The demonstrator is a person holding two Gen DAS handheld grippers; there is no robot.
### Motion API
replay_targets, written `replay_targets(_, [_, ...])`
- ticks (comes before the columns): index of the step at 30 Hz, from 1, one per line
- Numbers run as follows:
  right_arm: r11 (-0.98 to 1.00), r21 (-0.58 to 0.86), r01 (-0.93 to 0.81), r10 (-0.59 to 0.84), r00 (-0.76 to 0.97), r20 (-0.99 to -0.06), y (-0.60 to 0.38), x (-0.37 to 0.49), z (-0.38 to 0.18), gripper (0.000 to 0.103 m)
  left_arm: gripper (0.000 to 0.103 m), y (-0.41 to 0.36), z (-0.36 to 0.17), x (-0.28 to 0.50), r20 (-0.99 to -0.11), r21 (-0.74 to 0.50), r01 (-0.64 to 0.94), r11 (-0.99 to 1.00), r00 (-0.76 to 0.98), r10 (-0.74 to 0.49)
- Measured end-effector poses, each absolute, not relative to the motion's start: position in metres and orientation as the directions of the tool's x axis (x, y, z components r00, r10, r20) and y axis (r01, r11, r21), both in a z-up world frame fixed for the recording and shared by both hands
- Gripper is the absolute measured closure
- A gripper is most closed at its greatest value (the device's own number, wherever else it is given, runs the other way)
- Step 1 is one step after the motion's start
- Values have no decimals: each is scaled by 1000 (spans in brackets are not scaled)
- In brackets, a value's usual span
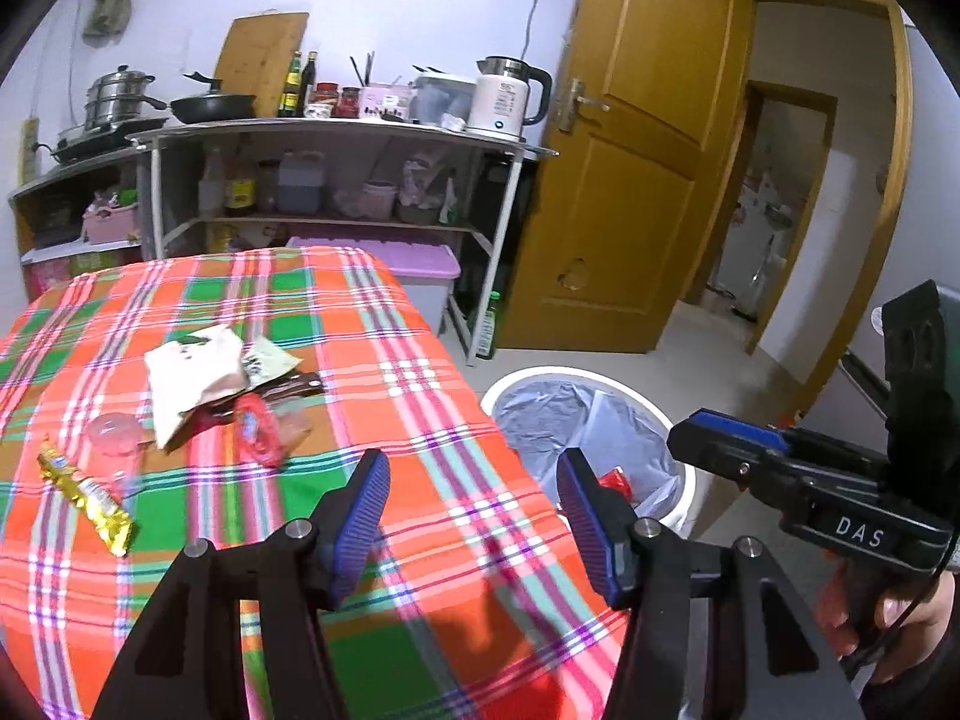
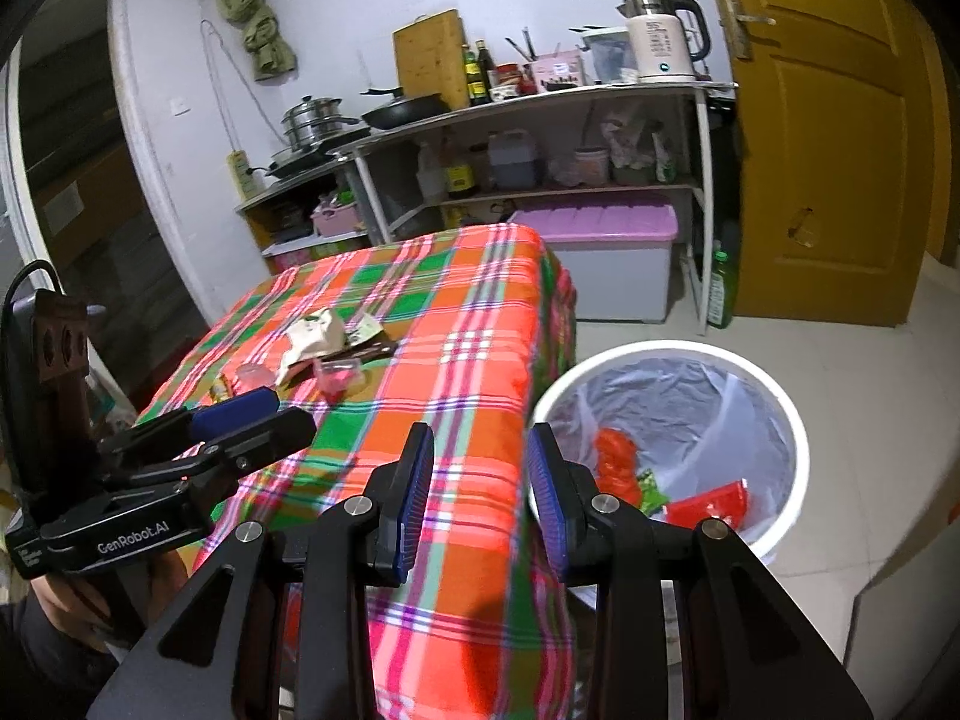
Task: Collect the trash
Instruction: 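Move both tools back over the table toward the yellow wrapper and clear cup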
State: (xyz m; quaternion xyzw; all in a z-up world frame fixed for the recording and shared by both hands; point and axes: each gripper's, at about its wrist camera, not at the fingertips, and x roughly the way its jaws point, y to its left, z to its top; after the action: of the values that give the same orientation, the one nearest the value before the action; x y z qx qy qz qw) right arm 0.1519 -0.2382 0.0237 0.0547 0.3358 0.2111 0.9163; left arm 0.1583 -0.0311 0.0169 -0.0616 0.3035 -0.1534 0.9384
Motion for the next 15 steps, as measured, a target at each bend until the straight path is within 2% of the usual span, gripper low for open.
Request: replay_targets(15, [879, 210, -428, 463, 660, -592, -199, 147, 25, 69, 46, 8, 19, 132, -531, -174, 147, 974, 819, -219])
